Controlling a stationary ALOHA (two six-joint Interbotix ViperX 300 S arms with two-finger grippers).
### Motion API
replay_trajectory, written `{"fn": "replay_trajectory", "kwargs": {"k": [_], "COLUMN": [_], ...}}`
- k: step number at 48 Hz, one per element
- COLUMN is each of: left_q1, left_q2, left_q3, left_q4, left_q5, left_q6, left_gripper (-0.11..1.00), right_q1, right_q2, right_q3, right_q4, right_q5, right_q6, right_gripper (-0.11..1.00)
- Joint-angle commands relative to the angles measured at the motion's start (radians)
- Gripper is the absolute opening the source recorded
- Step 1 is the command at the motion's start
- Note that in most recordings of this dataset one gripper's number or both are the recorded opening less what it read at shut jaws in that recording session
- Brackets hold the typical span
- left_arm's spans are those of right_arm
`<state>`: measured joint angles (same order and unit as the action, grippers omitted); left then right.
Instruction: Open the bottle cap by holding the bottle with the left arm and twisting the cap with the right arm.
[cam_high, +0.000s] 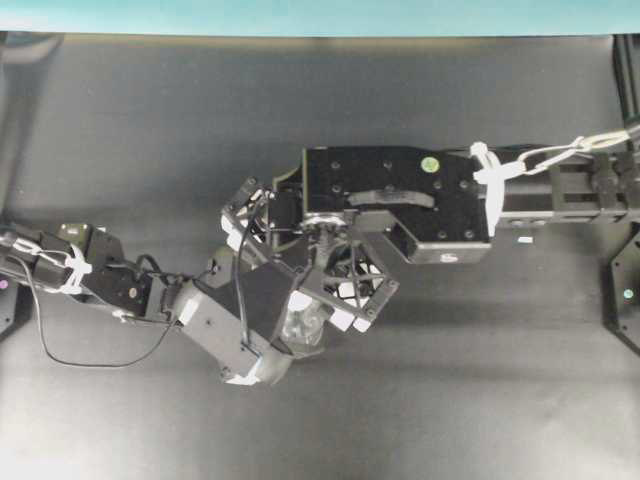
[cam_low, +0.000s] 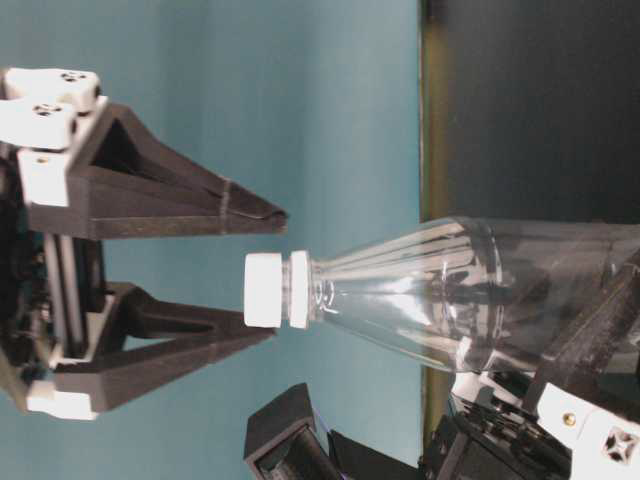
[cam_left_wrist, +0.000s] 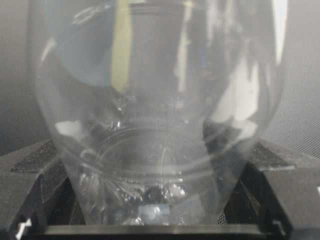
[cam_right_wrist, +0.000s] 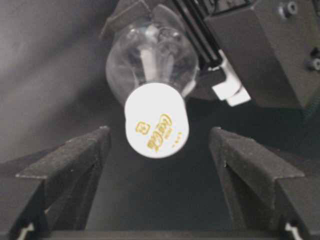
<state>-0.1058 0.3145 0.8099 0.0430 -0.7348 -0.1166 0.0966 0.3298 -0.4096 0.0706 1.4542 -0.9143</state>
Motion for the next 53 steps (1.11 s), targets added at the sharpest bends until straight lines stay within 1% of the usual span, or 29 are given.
{"fn": "replay_trajectory", "kwargs": {"k": [1, 5, 11, 15, 21, 26, 30, 34, 37, 38, 41, 44, 49, 53], "left_q1": [-0.012, -0.012, -0.011, -0.008, -0.002, 0.003, 0.005, 0.006, 0.006, 0.008, 0.009, 0.011, 0.011, 0.011], "left_q2": [-0.002, -0.002, -0.003, -0.003, -0.005, -0.005, -0.005, -0.005, -0.005, -0.005, -0.005, -0.005, -0.006, -0.006], "left_q3": [-0.006, -0.003, 0.002, 0.002, 0.003, 0.003, 0.003, 0.005, 0.005, 0.005, 0.006, 0.006, 0.006, 0.009], "left_q4": [0.003, 0.003, 0.005, 0.003, 0.003, 0.003, 0.003, 0.005, 0.005, 0.003, 0.003, 0.003, 0.003, 0.003], "left_q5": [0.005, 0.006, 0.009, 0.014, 0.015, 0.014, 0.015, 0.015, 0.015, 0.015, 0.015, 0.015, 0.015, 0.015], "left_q6": [0.000, 0.000, 0.000, 0.000, -0.003, -0.008, -0.008, -0.008, -0.008, -0.008, -0.008, -0.008, -0.008, -0.008], "left_gripper": [0.81, 0.81, 0.81, 0.81, 0.81, 0.81, 0.81, 0.81, 0.81, 0.81, 0.81, 0.81, 0.81, 0.81], "right_q1": [0.005, 0.000, -0.015, -0.032, -0.063, -0.075, -0.077, -0.077, -0.077, -0.075, -0.075, -0.075, -0.066, -0.057], "right_q2": [-0.054, -0.081, -0.140, -0.189, -0.259, -0.330, -0.387, -0.442, -0.488, -0.495, -0.538, -0.575, -0.643, -0.693], "right_q3": [-0.018, -0.018, -0.015, 0.002, 0.071, 0.163, 0.232, 0.298, 0.362, 0.371, 0.443, 0.512, 0.627, 0.699], "right_q4": [0.005, 0.021, 0.077, 0.123, 0.186, 0.219, 0.229, 0.235, 0.235, 0.235, 0.235, 0.236, 0.235, 0.235], "right_q5": [-0.003, -0.002, -0.008, -0.034, -0.124, -0.235, -0.314, -0.402, -0.482, -0.492, -0.569, -0.632, -0.738, -0.828], "right_q6": [0.002, 0.029, 0.098, 0.158, 0.238, 0.281, 0.307, 0.350, 0.403, 0.411, 0.471, 0.509, 0.552, 0.580], "right_gripper": [0.76, 0.76, 0.76, 0.76, 0.76, 0.76, 0.76, 0.76, 0.76, 0.76, 0.76, 0.76, 0.76, 0.76]}}
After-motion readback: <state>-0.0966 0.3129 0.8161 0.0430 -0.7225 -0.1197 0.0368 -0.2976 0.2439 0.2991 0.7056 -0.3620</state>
